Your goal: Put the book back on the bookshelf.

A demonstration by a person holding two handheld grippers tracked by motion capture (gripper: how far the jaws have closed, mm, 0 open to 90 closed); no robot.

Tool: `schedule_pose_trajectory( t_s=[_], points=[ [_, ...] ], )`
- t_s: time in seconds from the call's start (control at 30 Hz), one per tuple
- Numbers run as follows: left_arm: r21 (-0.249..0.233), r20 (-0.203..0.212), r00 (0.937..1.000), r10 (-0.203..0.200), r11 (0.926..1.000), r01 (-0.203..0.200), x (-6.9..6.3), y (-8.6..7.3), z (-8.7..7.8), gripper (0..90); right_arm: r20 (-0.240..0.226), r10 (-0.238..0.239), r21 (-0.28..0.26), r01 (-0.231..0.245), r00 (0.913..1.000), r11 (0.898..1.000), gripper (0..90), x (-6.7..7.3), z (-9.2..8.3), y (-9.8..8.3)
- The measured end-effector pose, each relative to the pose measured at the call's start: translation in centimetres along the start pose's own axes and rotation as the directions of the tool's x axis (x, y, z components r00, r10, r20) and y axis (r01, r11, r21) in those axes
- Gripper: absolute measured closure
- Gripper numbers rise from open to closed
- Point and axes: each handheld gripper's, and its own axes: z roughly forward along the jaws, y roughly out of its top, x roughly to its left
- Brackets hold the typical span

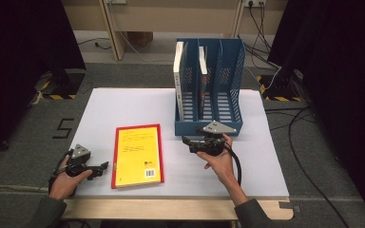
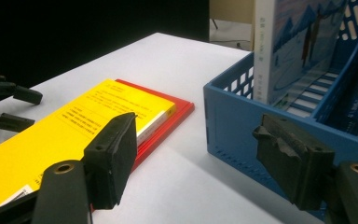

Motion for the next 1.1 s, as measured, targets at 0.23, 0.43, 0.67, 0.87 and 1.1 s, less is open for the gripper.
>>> schedule_pose_trajectory(
  t_s=[0.23, 0.43, 0.67, 0.87, 1.1],
  points=[
    [0.000, 0.000, 1.0000, 0.000, 1.0000, 0.000, 0.0, 0.0, 0.0, 12.5, -0.017, 0.003, 0.014, -0.003, 0.9998, 1.000, 29.7, 0.3, 0.5, -0.5],
    [0.001, 0.000, 1.0000, 0.002, 1.0000, -0.002, 0.0, 0.0, 0.0, 12.5, -0.027, 0.007, 0.027, -0.007, 0.9996, 1.000, 29.5, 0.5, 0.9, -0.8],
    [-0.007, 0.003, 0.9999, 0.014, 0.9999, -0.014, -0.1, 0.1, -0.3, 14.7, -0.053, 0.033, 0.039, -0.031, 0.9981, 0.999, 29.0, 0.7, 1.3, -1.1],
    [-0.051, 0.030, 0.9995, 0.007, 0.9987, -0.005, -0.7, 0.4, -0.8, 14.6, -0.063, 0.041, 0.045, -0.039, 0.9972, 0.998, 29.1, 0.9, 1.6, -1.3],
    [-0.052, 0.065, 0.9977, 0.015, 0.9986, -0.012, -1.3, 0.6, -1.0, 14.6, -0.076, 0.067, 0.066, -0.062, 0.9948, 0.996, 28.9, 1.0, 2.1, -1.9]
  ],
)
